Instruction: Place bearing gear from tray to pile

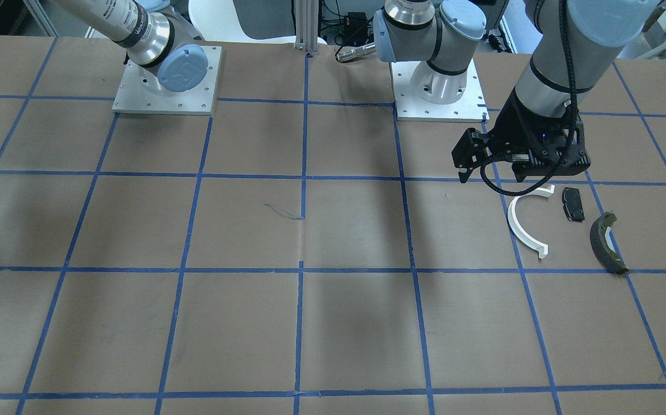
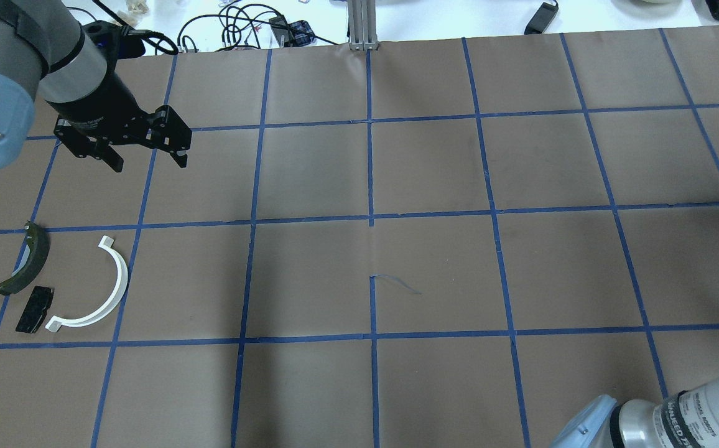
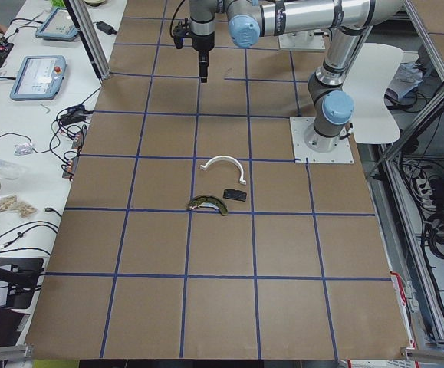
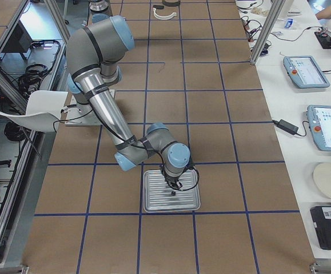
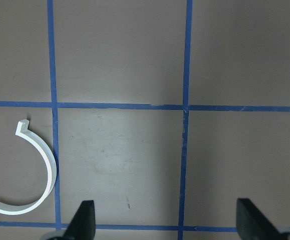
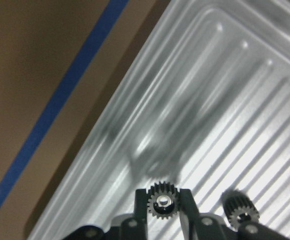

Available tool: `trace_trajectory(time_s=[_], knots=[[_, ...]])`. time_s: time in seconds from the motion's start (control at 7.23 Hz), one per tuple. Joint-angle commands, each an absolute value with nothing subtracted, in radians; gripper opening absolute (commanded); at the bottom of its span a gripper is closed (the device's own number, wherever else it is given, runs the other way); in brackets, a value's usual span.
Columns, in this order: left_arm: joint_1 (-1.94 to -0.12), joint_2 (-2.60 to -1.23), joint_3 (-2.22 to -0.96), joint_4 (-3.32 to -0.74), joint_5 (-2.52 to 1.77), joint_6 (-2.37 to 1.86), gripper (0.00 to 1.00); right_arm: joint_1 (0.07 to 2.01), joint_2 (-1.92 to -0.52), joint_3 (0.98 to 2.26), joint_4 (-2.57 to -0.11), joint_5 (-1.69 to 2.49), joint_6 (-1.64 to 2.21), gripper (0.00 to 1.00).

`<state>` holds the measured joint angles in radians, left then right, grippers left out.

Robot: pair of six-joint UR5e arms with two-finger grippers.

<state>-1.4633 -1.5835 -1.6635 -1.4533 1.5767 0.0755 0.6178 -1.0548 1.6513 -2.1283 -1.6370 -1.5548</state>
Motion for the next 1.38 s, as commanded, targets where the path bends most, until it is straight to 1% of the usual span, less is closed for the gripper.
trace_trajectory(time_s=[0.0, 0.14, 0.41, 0.69, 0.97, 1.11, 1.24], knots=[[-1.463, -1.582, -1.664, -1.454, 1.577, 0.077, 1.00, 0.754, -1.252, 1.652, -1.903, -1.615, -1.285, 0.12], [-1.463, -1.582, -1.664, -1.454, 1.577, 0.077, 1.00, 0.838, -1.344, 1.660, -1.803, -1.603, -1.144, 0.12], [-1.463, -1.583, -1.664, -1.453, 1.577, 0.077, 1.00, 1.031, -1.411, 1.664, -1.727, -1.605, -0.880, 0.12], [-1.463, -1.585, -1.664, -1.453, 1.575, 0.075, 1.00, 1.244, -1.471, 1.663, -1.678, -1.600, -0.528, 0.13], [-1.463, -1.597, -1.667, -1.454, 1.574, 0.077, 1.00, 1.491, -1.454, 1.649, -1.706, -1.543, -0.115, 0.14], [-1.463, -1.597, -1.670, -1.451, 1.574, 0.074, 1.00, 1.564, -1.442, 1.648, -1.718, -1.542, 0.026, 0.14], [-1.463, -1.598, -1.671, -1.441, 1.574, 0.075, 1.00, 1.647, -1.412, 1.661, -1.782, -1.530, 0.141, 0.15]])
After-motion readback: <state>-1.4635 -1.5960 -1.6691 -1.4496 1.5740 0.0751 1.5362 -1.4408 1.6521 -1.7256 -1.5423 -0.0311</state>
